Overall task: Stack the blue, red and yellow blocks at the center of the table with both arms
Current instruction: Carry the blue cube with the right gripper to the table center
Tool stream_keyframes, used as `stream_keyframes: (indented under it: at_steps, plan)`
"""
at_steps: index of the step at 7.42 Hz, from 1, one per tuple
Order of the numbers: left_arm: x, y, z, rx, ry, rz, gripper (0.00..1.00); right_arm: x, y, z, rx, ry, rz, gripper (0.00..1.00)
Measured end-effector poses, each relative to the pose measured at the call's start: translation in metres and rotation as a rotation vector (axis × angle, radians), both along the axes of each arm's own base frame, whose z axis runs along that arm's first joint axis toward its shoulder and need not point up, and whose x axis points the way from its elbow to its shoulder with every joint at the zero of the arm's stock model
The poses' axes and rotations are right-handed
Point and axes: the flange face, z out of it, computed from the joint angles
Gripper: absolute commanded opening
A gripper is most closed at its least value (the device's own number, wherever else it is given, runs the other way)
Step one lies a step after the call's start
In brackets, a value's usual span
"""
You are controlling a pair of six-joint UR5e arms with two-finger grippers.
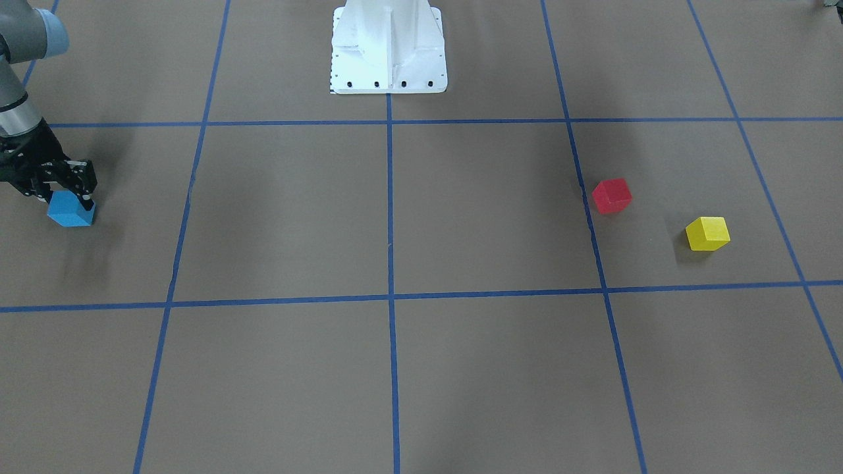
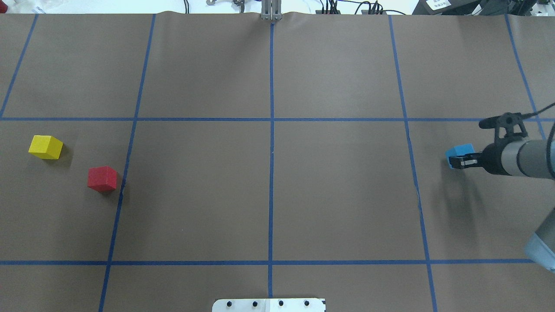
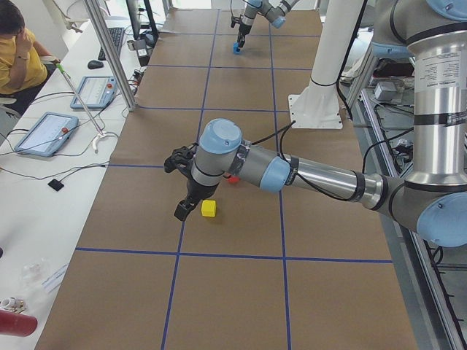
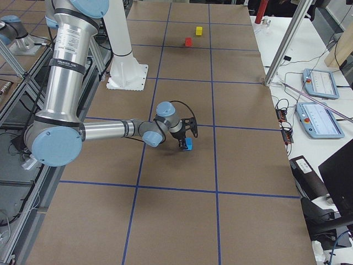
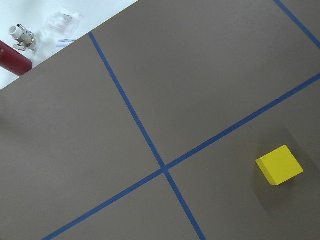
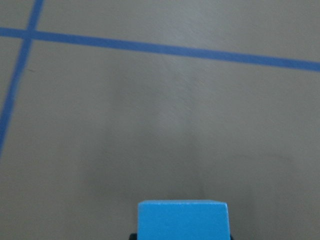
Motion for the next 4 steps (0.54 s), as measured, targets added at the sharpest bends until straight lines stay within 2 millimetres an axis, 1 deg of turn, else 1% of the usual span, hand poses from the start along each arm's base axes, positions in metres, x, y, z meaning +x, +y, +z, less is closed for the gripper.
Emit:
stream_keyframes:
  at_steps: [1,2,3,4]
  plan:
    - [0.0,0.0,0.001,-0.002,0.0,0.0,1.0,-0.034,-0.026,-0.048,0.038,-0.025,-0.014,0.0]
    - [0.0,-0.001,0.002,-0.004,0.0,0.0,1.0,-0.071,-0.046,-0.097,0.051,-0.045,-0.026,0.0]
    - [0.0,-0.001,0.003,-0.006,0.0,0.0,1.0,-0.114,-0.061,-0.145,0.025,-0.054,-0.032,0.0]
    - [0.0,-0.002,0.004,-0.009,0.0,0.0,1.0,-0.157,-0.07,-0.192,-0.03,-0.05,-0.031,0.0]
